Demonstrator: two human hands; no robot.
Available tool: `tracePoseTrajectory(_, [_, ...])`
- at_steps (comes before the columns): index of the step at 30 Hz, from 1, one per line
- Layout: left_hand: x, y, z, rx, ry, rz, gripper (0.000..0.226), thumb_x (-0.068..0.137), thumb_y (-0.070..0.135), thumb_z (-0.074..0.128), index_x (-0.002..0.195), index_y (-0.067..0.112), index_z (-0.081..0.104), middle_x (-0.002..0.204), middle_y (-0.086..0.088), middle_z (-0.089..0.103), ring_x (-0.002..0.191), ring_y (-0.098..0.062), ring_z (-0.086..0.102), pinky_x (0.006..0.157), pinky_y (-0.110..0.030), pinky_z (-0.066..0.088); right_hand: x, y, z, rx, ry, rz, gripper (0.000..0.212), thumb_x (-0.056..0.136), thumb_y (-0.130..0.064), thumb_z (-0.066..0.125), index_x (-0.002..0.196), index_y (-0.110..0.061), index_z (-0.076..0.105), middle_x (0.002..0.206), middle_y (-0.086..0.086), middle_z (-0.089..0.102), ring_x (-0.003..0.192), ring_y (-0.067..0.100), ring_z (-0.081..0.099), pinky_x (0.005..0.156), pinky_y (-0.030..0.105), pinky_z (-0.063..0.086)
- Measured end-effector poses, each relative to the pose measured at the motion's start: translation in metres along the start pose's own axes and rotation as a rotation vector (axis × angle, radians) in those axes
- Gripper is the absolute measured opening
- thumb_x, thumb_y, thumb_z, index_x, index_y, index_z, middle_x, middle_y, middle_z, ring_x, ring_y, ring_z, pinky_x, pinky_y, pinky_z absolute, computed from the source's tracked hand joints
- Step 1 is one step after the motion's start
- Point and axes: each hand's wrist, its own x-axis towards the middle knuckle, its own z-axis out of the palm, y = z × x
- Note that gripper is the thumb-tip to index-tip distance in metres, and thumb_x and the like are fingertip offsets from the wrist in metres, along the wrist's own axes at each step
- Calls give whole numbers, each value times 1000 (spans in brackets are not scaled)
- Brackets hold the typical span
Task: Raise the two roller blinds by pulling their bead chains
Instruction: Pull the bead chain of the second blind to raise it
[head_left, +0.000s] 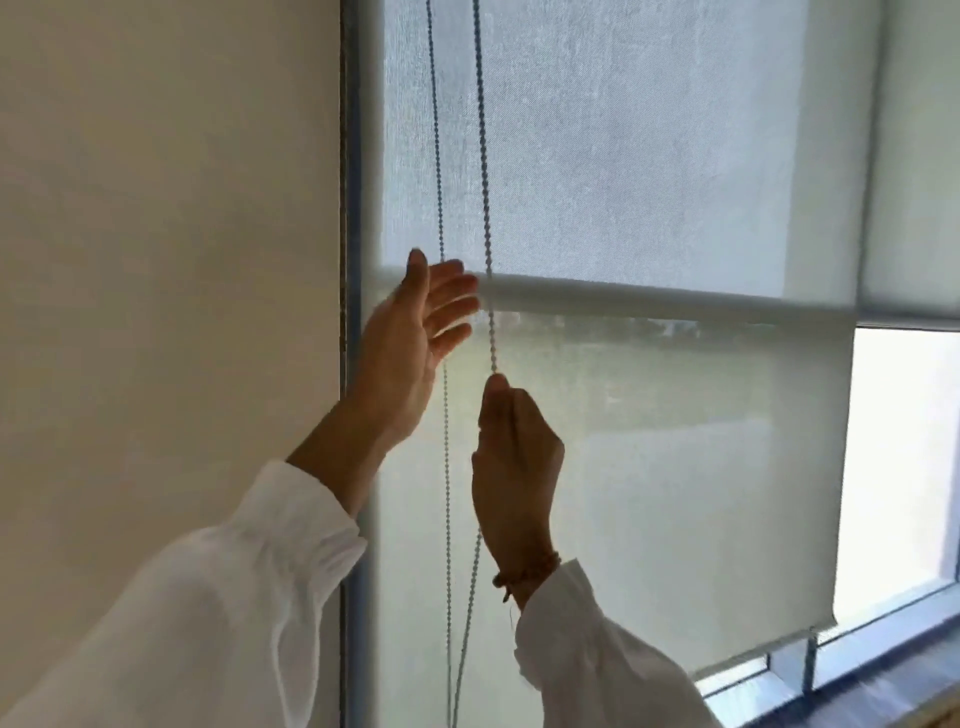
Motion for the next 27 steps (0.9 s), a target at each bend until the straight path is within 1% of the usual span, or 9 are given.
tracePoseTrajectory(2, [10, 20, 14, 15, -70, -55, 40, 92, 46, 33, 101, 18, 60, 83, 4, 64, 75, -9, 62, 66, -22, 48, -17, 13, -8, -36, -20, -63, 41, 87, -44, 45, 51, -31, 30, 41, -10, 33, 44, 7, 22, 44, 30, 22])
tracePoseTrajectory(4, [14, 23, 31, 28, -47, -95, 39, 91, 47, 39, 80, 18, 60, 55, 7, 50, 48, -5, 45, 49, -20, 34, -25, 20, -11, -76, -47, -138, 36, 85, -44, 41, 55, -31, 27, 42, -10, 33, 42, 6, 22, 42, 20, 20])
tracePoseTrajectory(7, [5, 15, 52, -40, 73, 39, 45, 95, 40, 35, 56, 19, 42, 36, 11, 34, 32, -4, 28, 35, -16, 21, -18, 23, -9, -36, -75, -87, 41, 89, -37, 46, 53, -33, 28, 42, -11, 31, 44, 5, 22, 46, 20, 21])
tracePoseTrajectory(9, [1, 13, 63, -156, 77, 125, 47, 95, 40, 33, 53, 20, 38, 35, 11, 32, 30, -3, 24, 33, -13, 18, -2, 26, -11, 94, -115, 51, 45, 93, -36, 45, 50, -30, 34, 44, -13, 31, 48, 6, 24, 51, 26, 23])
tracePoseTrajectory(13, [-2, 5, 64, -276, 69, 97, 47, 95, 39, 33, 52, 20, 36, 37, 11, 29, 30, -3, 20, 33, -13, 13, 44, 19, -25, 317, -238, 204, 62, 76, -72, 27, 63, -19, 57, 66, 0, 55, 68, 17, 48, 70, 33, 35])
tracePoseTrajectory(16, [-10, -20, 52, -244, 118, 60, 47, 95, 36, 34, 51, 20, 36, 36, 10, 28, 29, -3, 20, 33, -12, 14, 78, -1, -36, 509, -274, 237, 59, 86, -62, 26, 74, -15, 61, 76, 0, 63, 76, 16, 56, 70, 30, 40])
tracePoseTrajectory(22, [-64, -81, 42, -147, 158, -153, 46, 91, 38, 38, 48, 20, 31, 38, 8, 23, 32, -5, 17, 40, -16, 11, 103, -42, -15, 477, -400, 268, 30, 93, -38, 42, 98, -13, 58, 91, 5, 65, 83, 20, 64, 74, 33, 51])
tracePoseTrajectory(24, [-79, -94, 37, -92, 169, -186, 45, 83, 45, 40, 46, 21, 32, 37, 9, 24, 34, -5, 17, 40, -18, 11, 105, -53, -3, 483, -414, 324, 29, 93, -38, 45, 94, -12, 57, 82, 3, 63, 68, 16, 62, 63, 29, 51])
tracePoseTrajectory(27, [-86, -103, 28, -2, 165, -207, 42, 76, 50, 43, 46, 22, 33, 39, 9, 25, 35, -5, 17, 40, -19, 13, 107, -59, 11, 488, -304, 400, 35, 91, -42, 49, 67, -16, 53, 48, -6, 45, 35, 5, 33, 34, 16, 25])
